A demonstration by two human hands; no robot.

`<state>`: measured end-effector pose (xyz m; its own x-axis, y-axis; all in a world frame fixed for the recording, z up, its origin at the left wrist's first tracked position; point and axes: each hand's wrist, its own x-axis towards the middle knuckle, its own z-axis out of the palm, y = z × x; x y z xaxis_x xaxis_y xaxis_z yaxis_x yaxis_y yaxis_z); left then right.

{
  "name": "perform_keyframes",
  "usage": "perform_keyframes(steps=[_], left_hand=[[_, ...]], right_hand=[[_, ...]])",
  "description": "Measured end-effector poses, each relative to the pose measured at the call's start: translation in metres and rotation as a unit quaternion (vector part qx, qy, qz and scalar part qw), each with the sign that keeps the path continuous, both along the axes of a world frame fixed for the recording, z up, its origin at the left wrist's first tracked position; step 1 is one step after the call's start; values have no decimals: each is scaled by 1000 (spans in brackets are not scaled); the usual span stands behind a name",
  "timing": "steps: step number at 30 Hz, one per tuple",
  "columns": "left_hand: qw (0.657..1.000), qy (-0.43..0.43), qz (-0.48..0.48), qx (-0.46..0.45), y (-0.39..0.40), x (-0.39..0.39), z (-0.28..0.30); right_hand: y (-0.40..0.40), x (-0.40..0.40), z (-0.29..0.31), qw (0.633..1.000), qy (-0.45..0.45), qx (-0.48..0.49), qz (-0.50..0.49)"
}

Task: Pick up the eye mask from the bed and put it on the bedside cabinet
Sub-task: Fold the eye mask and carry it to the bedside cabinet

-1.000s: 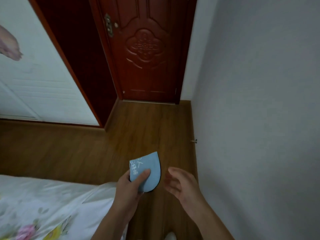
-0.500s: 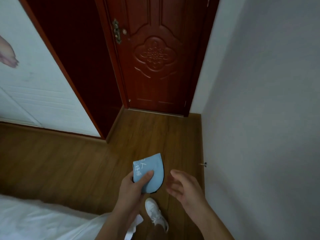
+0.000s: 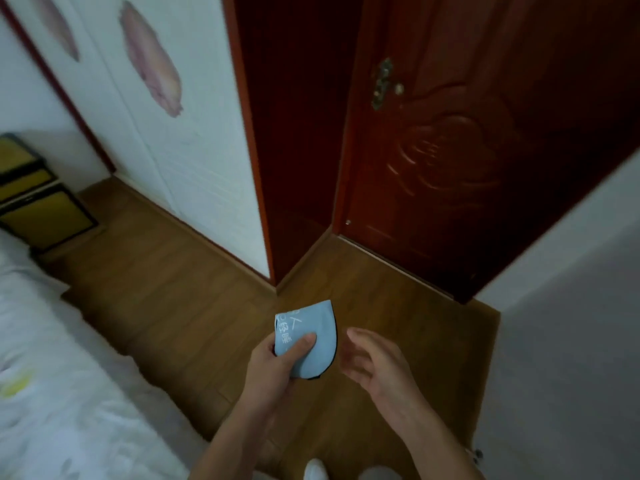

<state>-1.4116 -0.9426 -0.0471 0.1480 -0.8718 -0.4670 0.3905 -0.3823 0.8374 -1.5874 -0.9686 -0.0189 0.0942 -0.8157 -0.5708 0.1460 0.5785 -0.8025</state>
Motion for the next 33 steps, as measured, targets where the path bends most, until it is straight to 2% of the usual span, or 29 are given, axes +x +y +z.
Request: perform_keyframes(steps=[6,14,24,33], left_hand=[[991,6,133,6,-19,69,-9],[957,-13,290,7,-82,163,-23],[920,-28,391,-20,-221,277,15],[875,-9,484,-18,-254,348,19]], right_hand=[[-67,85,-15,990,0,16,139],[-172,206,-29,960,-20,10,279],[-335,359,-3,904,-55,-25,423],[-390,455,-6,856,-59,-20,514]])
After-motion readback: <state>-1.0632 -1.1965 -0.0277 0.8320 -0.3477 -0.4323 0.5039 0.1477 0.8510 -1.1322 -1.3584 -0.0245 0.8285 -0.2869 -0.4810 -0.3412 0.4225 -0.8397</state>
